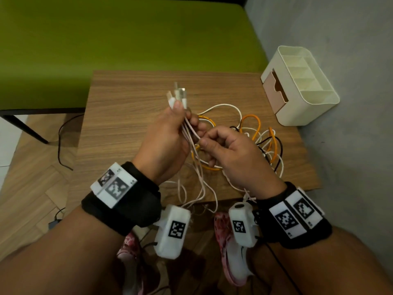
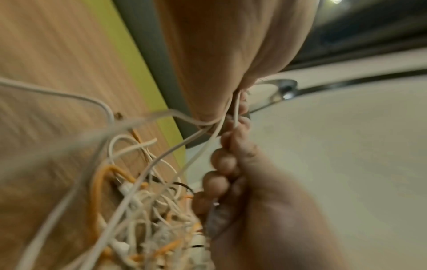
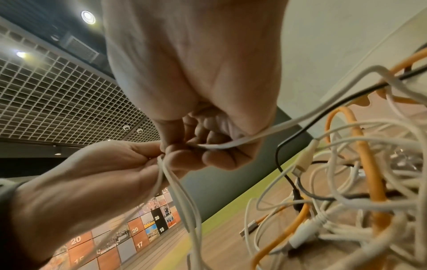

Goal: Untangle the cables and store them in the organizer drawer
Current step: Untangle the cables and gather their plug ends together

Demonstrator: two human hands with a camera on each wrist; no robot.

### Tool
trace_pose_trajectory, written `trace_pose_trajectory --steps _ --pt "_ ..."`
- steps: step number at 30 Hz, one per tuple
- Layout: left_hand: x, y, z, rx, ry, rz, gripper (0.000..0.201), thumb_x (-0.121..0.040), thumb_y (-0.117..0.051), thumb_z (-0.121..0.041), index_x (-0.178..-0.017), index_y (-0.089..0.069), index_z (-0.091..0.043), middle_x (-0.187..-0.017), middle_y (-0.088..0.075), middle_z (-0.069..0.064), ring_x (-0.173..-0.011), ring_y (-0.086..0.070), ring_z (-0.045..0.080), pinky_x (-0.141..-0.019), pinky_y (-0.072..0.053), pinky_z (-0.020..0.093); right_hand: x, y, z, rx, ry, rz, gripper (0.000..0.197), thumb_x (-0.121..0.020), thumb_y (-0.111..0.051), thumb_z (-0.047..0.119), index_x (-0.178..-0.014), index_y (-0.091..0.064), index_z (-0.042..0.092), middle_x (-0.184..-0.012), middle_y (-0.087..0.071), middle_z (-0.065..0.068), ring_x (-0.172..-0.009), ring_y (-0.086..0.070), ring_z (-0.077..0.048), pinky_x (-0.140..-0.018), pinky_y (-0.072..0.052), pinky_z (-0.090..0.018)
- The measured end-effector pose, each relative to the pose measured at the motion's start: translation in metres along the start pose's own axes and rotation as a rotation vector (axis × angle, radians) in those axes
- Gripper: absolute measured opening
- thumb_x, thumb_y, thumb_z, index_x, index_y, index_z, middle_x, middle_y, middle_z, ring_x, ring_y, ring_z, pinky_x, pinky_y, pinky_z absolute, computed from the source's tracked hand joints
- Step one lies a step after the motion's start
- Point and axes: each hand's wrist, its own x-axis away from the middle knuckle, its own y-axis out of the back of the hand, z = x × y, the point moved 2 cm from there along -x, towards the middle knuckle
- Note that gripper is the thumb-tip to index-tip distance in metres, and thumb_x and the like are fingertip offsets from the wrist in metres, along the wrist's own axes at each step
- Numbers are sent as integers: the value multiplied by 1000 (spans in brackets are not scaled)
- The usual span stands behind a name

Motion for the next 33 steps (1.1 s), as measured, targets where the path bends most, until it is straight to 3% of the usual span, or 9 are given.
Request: trace_pose_trajectory --steps 3,8,12,17,20,23,28,30,33 --pt "-1 -3 -8 183 68 32 41 -105 -25 -41 -76 -40 -17 -58 -34 -6 -51 -38 7 -52 -39 20 1 4 2 191 98 12 12 -95 -63 24 -86 -67 18 -69 -64 -2 -59 -59 -14 -61 -49 -33" --pt "-3 -4 -13 186 54 68 42 -106 -24 -42 -75 -40 -18 -53 -27 -10 -43 -25 3 -43 -28 17 1 11 1 320 132 13 13 -96 -62 28 -87 -68 22 -66 -62 4 -62 -56 -11 -55 -39 -18" --pt "-11 15 -46 273 -37 76 41 -106 -22 -40 -74 -38 -21 -47 -27 -10 -41 -13 4 -36 -23 16 -8 32 -12 446 116 -14 17 -98 -58 28 -95 -70 17 -79 -64 10 -77 -58 -4 -65 -40 -20" --pt "-6 21 -47 -118 -142 -10 37 -104 -30 -43 -72 -34 -23 -48 -25 -13 -38 -17 2 -36 -18 18 -8 44 -12 370 12 -141 17 -97 -57 33 -82 -63 33 -73 -66 8 -68 -57 -8 -60 -44 -27" --pt "0 11 -25 -491 -203 12 33 -86 -63 -42 -72 -40 -22 -50 -34 -14 -41 -25 5 -40 -23 18 -4 43 -2 291 45 -204 17 -97 -59 30 -81 -63 34 -64 -60 23 -62 -54 3 -54 -39 -13" --pt "2 2 -8 -613 -127 60 33 -69 -82 -26 -80 -53 -16 -50 -40 -9 -42 -29 7 -42 -26 19 -1 37 6 252 160 -211 11 -95 -63 22 -86 -70 22 -68 -62 9 -65 -55 -3 -55 -40 -17" --pt "6 -15 2 -778 -87 159 18 -85 -69 -6 -92 -61 9 -46 -49 -14 -40 -41 -2 -44 -32 10 1 33 8 241 262 -206 11 -94 -64 15 -89 -72 10 -84 -67 6 -79 -60 -8 -67 -46 -22" --pt "6 -16 1 -818 -86 164 6 -88 -65 -4 -85 -64 0 -44 -48 -15 -40 -41 -2 -45 -32 12 1 36 7 219 261 -205 9 -94 -64 16 -88 -70 12 -83 -66 6 -77 -59 -7 -67 -46 -22" --pt "5 -13 -6 -765 -79 136 15 -83 -71 -19 -71 -63 -13 -48 -41 -10 -42 -32 7 -45 -25 24 1 39 3 201 199 -155 12 -97 -61 22 -88 -67 18 -71 -59 9 -67 -54 -4 -61 -43 -23"
